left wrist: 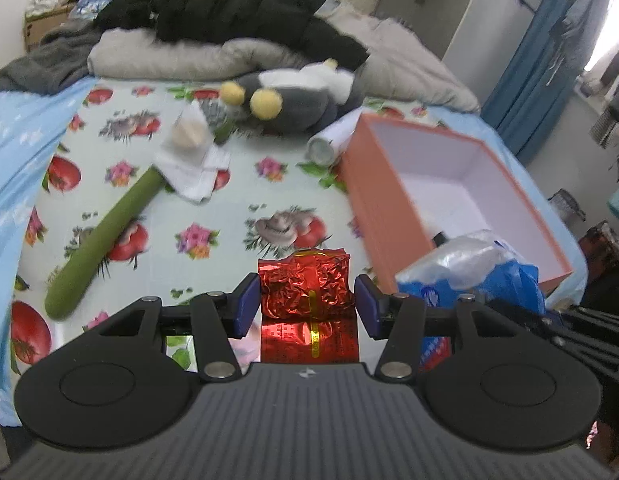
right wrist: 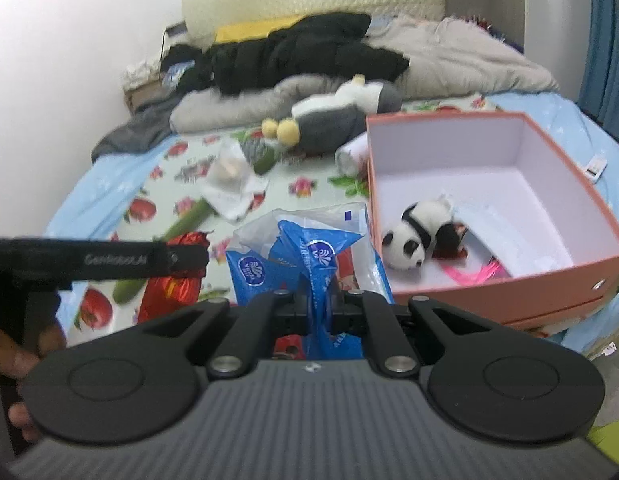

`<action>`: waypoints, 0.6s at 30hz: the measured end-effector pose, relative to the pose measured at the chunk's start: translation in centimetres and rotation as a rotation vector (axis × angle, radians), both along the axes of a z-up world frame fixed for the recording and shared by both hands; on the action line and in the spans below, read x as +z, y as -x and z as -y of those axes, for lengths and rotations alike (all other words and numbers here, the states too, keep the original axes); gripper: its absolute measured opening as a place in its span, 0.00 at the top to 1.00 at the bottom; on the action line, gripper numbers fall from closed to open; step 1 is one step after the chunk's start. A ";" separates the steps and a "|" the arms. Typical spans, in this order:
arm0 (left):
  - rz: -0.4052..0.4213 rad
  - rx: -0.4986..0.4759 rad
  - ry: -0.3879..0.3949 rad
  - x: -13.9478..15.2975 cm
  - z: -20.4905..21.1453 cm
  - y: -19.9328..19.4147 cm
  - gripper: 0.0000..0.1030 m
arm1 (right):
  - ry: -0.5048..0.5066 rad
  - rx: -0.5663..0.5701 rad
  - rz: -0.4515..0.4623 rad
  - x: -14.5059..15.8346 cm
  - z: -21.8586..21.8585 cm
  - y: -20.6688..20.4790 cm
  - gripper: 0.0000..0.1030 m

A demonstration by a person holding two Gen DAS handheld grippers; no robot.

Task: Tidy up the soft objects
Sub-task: 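Carry red wrapper in left gripper while right gripper carries blue packet over pink box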

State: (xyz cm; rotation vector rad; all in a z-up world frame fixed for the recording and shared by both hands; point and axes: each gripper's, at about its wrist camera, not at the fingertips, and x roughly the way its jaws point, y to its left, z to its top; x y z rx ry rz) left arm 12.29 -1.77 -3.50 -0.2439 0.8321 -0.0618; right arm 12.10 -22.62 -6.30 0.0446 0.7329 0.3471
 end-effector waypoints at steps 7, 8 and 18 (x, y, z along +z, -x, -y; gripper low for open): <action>0.058 -0.065 0.023 3.1 2.1 0.2 0.45 | -0.033 -0.040 0.070 3.1 1.8 0.6 0.91; 0.067 -0.075 0.023 3.4 2.6 0.2 0.45 | -0.034 -0.047 0.077 3.4 2.1 0.7 0.91; 0.127 -0.182 0.039 6.3 6.3 -0.7 0.45 | -0.062 -0.140 0.098 5.0 5.7 0.8 0.91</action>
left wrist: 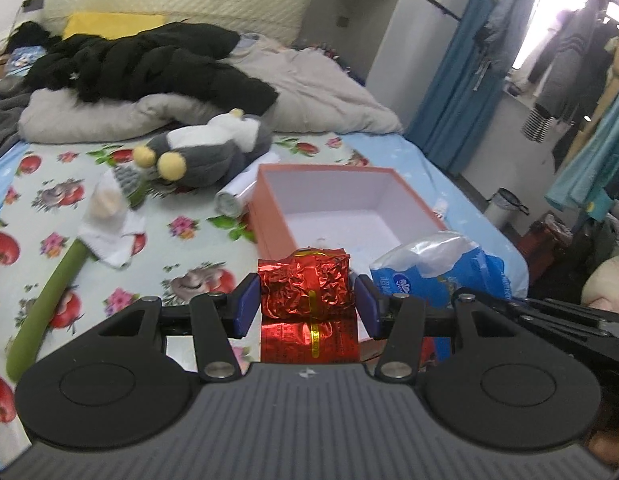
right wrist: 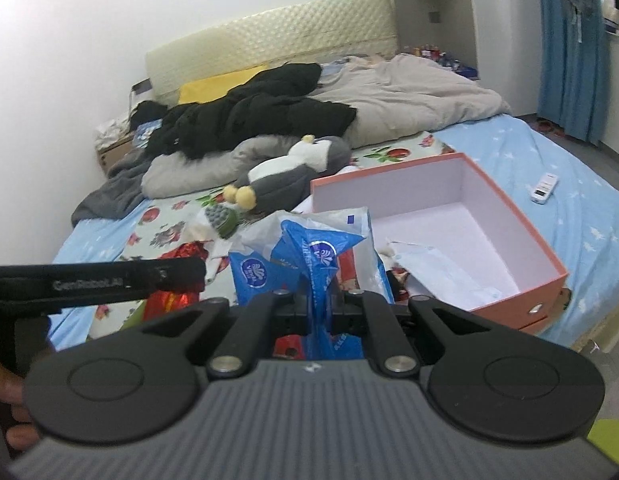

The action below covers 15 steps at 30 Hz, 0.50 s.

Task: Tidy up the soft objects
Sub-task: 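Carry red wrapper in left gripper while right gripper carries blue packet over pink box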

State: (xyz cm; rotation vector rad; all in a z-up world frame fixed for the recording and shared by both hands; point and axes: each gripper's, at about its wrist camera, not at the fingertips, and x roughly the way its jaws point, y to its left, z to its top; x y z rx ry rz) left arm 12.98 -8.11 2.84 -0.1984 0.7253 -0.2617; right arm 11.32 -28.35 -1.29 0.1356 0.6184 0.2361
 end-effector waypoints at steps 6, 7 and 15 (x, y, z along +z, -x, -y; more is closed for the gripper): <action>-0.016 -0.069 0.016 0.6 1.8 -2.9 0.45 | -0.004 -0.066 0.010 0.6 2.3 -1.4 0.91; -0.019 -0.091 0.014 0.7 2.3 -3.5 0.44 | -0.002 -0.077 0.013 0.7 2.7 -1.8 0.91; -0.067 -0.179 -0.010 -0.6 6.4 -10.8 0.44 | 0.014 -0.128 -0.015 0.2 5.1 -7.2 0.90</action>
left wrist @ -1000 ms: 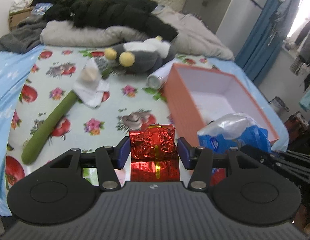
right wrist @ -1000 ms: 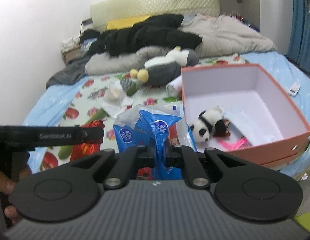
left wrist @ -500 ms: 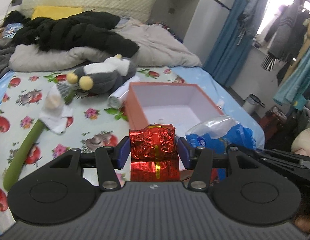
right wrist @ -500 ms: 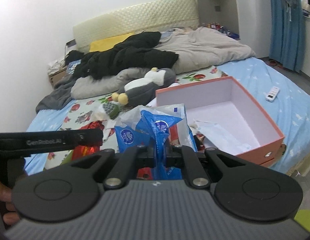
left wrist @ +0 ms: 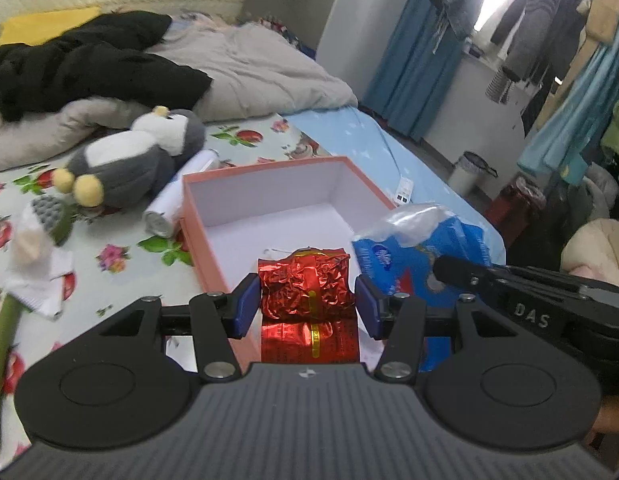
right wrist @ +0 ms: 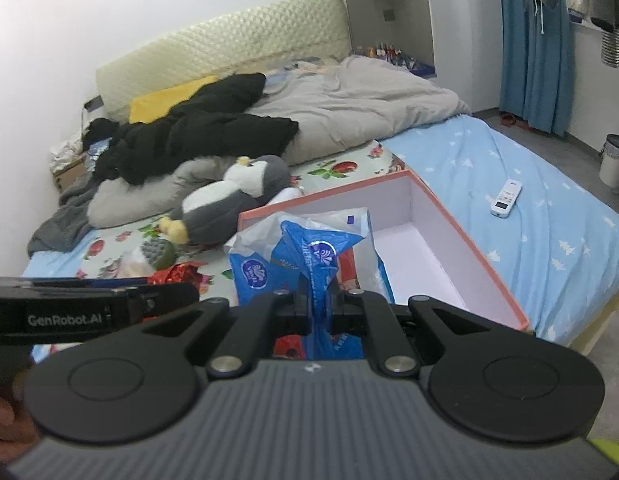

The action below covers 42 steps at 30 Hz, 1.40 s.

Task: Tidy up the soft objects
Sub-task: 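Carry red wrapper in left gripper while right gripper carries blue packet over pink box, then open left gripper to drop wrapper while right gripper releases packet into box, then withdraw both open grippers from the pink box back toward the pile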

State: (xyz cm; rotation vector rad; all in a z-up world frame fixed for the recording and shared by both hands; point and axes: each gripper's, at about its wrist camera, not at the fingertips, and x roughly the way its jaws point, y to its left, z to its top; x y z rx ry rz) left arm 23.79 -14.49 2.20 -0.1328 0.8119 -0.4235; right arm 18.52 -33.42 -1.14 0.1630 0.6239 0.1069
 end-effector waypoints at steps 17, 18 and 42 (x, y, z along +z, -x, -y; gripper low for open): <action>-0.251 -0.102 -0.028 -9.1 5.9 -16.8 0.36 | -0.047 -0.143 -0.363 -9.8 3.9 -14.6 0.58; -0.257 -0.102 -0.036 -8.8 5.9 -16.9 0.36 | -0.047 -0.154 -0.372 -9.7 4.0 -14.7 0.55; -0.013 0.026 -0.004 -3.5 -2.9 -5.7 0.35 | 0.009 -0.068 -0.165 -5.9 -0.6 -7.4 0.55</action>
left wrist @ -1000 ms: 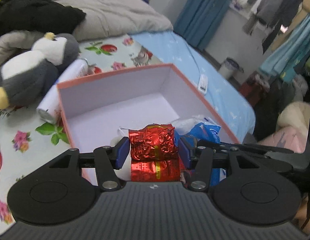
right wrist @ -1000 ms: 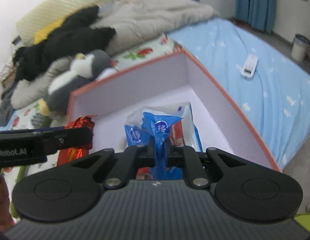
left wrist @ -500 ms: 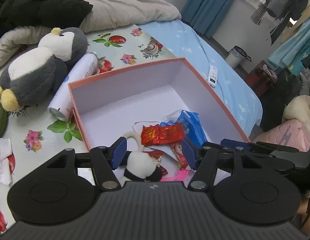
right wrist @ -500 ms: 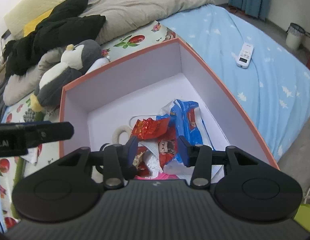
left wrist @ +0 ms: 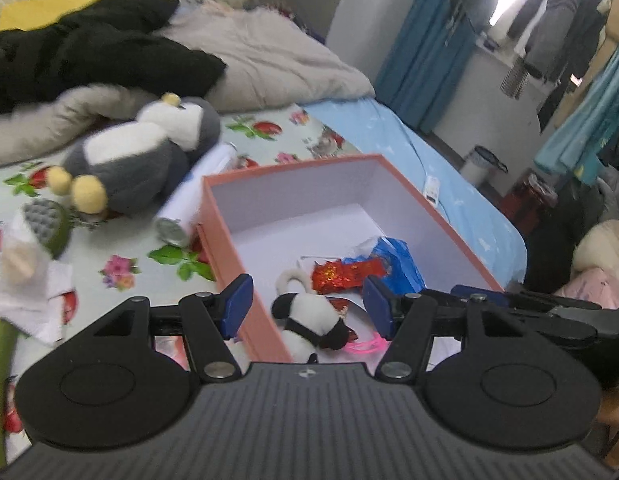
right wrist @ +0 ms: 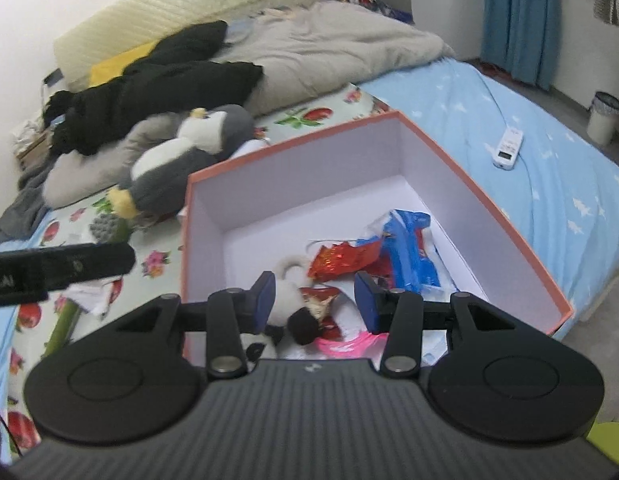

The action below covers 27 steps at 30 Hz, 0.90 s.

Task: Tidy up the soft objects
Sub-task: 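Withdraw both open grippers from the pink box back toward the pile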

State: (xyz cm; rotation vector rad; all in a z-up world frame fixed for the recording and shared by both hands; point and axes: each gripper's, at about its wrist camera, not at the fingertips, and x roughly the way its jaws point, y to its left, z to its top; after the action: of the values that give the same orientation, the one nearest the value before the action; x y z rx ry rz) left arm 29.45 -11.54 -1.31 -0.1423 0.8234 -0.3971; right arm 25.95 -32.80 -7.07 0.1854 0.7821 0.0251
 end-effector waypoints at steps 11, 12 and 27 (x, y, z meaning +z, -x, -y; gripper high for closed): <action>0.080 0.109 0.003 2.7 -3.7 8.9 0.35 | -0.065 0.103 0.102 2.4 -2.3 5.9 0.55; 0.085 0.124 0.001 2.8 -4.0 9.7 0.35 | -0.073 0.114 0.112 2.6 -2.5 6.3 0.55; 0.119 0.284 0.000 3.3 -8.3 16.5 0.35 | -0.088 0.318 0.172 3.0 -6.8 9.8 0.55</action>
State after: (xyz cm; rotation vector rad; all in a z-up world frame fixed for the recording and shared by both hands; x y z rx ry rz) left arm 12.92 -3.21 2.00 -0.2304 0.6738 -0.1364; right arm 16.10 -26.03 -4.07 0.1389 0.6324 0.3726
